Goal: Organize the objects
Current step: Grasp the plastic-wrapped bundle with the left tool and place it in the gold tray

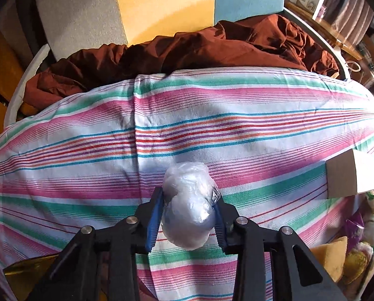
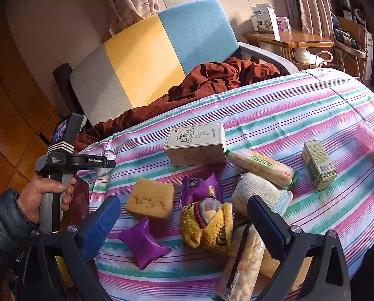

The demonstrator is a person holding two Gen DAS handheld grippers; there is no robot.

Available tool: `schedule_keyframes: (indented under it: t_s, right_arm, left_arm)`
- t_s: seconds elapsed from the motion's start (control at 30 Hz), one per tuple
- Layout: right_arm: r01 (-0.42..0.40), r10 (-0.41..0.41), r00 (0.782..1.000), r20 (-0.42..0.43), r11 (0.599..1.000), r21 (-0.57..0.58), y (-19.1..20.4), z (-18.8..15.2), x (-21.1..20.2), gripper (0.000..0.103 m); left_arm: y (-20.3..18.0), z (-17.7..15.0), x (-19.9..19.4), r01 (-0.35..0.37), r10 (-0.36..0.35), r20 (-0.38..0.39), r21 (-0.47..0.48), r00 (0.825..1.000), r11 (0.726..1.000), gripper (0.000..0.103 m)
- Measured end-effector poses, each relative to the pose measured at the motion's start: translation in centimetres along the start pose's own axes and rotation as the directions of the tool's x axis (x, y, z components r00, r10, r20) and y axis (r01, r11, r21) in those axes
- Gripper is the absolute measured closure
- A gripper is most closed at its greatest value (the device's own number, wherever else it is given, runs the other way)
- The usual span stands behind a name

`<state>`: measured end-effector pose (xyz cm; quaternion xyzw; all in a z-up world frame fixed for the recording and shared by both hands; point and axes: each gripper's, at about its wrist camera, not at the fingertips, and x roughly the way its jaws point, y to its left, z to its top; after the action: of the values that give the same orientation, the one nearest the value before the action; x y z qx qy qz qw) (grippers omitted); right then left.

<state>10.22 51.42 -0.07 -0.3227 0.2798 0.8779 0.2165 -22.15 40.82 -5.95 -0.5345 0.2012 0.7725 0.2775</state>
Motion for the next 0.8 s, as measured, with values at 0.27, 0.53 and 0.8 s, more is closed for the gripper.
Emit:
schedule_keyframes:
  t_s: [0.27, 0.53, 0.8]
  right_arm:
    - [0.027, -0.027, 1.000, 0.003, 1.000, -0.005, 0.0, 0.0, 0.0, 0.000]
    - [-0.013, 0.010, 0.999, -0.053, 0.998, -0.058, 1.1, -0.5, 1.0, 0.007]
    - [-0.065, -0.017, 0.975, -0.224, 0.934, -0.352, 7.3, -3.7, 4.9, 0.009]
  left_arm:
    - [-4.4, -6.0, -7.0, 0.105, -0.122, 0.136, 0.125, 0.983, 0.987, 0.066]
    - [-5.8, -14.3, -13.8, 0.135, -0.181, 0.272, 0.180, 0.945, 0.974, 0.065]
    - [-2.5, -20.9, -16.3, 0.178, -0.195, 0.350, 0.080, 0.916, 0.981, 0.065]
